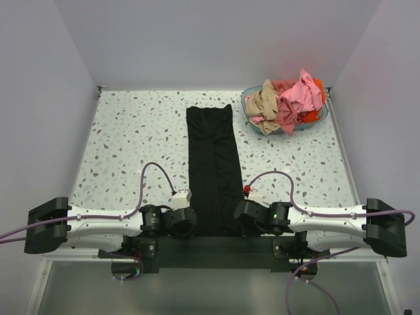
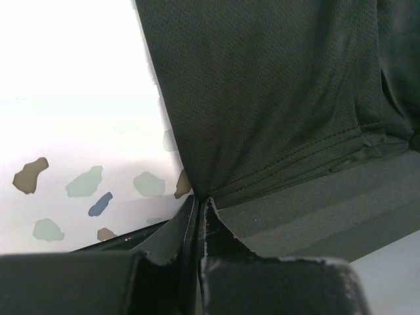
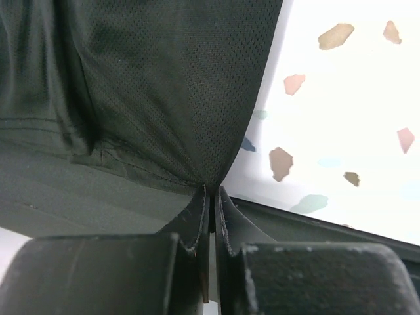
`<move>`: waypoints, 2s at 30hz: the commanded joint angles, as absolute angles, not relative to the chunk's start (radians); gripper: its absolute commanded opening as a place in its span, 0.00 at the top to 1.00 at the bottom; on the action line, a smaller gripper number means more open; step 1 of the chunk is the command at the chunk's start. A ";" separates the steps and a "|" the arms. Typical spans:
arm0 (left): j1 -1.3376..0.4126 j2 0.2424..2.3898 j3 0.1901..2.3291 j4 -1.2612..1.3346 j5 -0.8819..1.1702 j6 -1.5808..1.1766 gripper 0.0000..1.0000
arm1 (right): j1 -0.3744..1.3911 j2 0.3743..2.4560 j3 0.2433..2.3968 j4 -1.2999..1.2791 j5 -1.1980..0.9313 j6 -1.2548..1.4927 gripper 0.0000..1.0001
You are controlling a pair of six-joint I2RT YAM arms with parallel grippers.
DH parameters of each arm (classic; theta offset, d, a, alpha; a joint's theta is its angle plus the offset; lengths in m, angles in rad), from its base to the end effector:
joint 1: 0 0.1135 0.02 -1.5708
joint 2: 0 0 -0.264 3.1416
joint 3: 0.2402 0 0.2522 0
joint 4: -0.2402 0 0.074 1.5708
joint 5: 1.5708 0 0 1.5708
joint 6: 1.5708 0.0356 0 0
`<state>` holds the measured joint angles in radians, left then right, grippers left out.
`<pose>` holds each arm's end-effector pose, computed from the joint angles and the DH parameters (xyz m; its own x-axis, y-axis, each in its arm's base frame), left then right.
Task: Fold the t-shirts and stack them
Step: Fold the tshirt
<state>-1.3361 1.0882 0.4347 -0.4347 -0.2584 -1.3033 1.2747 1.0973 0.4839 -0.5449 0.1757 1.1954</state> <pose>0.0504 -0.1717 0.1500 -0.9347 -0.1003 -0.3410 0.0426 0.9208 -0.3877 0.0579 0.1686 0.1566 -0.9552 0.0084 -0.2960 -0.0891 0.9451 0.3143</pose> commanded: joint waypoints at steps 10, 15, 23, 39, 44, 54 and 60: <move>-1.335 1.002 0.566 -0.474 -0.400 -1.309 1.00 | 1.279 1.091 0.693 -0.696 0.359 1.128 1.00; -1.252 1.037 0.610 -0.465 -0.407 -1.223 1.00 | 1.247 1.159 0.793 -0.709 0.419 1.040 1.00; -1.055 1.101 0.658 -0.325 -0.353 -0.994 1.00 | 1.017 1.268 0.862 -0.558 0.370 0.832 1.00; -0.775 1.348 0.775 -0.177 -0.331 -0.795 1.00 | 0.799 1.610 1.144 -0.480 0.327 0.617 1.00; -0.706 1.436 0.856 -0.147 -0.299 -0.738 1.00 | 0.743 1.698 1.238 -0.488 0.314 0.575 1.00; -0.617 1.611 0.994 -0.126 -0.262 -0.678 1.00 | 0.669 1.842 1.402 -0.509 0.298 0.519 1.00; -0.572 1.667 1.049 -0.123 -0.239 -0.657 1.00 | 0.635 1.904 1.459 -0.512 0.278 0.503 1.00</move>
<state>-0.5911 1.6474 0.9962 -0.1692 -0.2531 -0.6918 0.6502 1.8877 1.4006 -0.5091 0.2920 0.5301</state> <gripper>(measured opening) 0.029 0.019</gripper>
